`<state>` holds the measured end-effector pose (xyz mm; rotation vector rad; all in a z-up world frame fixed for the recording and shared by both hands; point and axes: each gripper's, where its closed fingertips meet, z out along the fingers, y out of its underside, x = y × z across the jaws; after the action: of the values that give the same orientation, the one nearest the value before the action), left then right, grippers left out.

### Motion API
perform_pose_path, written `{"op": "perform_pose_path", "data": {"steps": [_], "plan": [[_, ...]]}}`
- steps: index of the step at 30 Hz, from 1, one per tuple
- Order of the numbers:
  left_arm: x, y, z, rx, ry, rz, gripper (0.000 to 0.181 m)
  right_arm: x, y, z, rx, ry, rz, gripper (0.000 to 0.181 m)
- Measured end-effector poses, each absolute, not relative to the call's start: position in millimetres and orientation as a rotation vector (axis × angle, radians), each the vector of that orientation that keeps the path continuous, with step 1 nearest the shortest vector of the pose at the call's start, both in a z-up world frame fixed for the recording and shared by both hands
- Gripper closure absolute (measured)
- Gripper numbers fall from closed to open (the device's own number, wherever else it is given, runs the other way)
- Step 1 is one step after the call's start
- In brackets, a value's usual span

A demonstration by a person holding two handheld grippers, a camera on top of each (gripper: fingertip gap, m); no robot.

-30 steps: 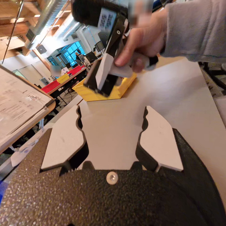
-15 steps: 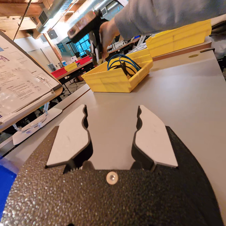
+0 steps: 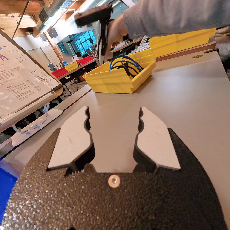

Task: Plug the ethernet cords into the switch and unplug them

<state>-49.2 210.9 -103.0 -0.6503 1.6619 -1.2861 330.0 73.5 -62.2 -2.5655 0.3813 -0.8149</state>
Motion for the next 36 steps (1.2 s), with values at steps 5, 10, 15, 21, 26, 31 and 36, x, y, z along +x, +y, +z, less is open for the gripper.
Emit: {"op": "perform_pose_path", "data": {"steps": [5, 10, 15, 21, 26, 31, 36], "plan": [[-45, 213, -106, -0.682, 1.674, -1.237, 0.107, 251, 25, -29, -2.216, 0.547, -0.706, 0.118], [-35, 206, -121, -0.848, 1.747, -1.165, 0.109, 176, -49, -51, -1.937, 0.682, -0.726, 0.114], [-22, 166, -137, -0.994, 1.845, -1.148, 0.107, 163, -82, -79, -1.88, 0.744, -0.796, 0.102], [37, 104, -120, -1.172, 1.851, -1.236, 0.103, 167, -95, -85, -1.871, 0.813, -0.747, 0.09], [110, 90, -101, -1.315, 1.808, -1.138, 0.099, 168, -99, -84, -1.896, 0.795, -0.752, 0.09], [183, 107, -110, -1.409, 1.778, -0.885, 0.093, 163, -94, -65, -1.814, 0.773, -0.713, 0.094], [200, 114, -144, -1.504, 1.935, -0.718, 0.151, 154, -84, -57, -1.822, 0.701, -0.721, 0.096]]}}
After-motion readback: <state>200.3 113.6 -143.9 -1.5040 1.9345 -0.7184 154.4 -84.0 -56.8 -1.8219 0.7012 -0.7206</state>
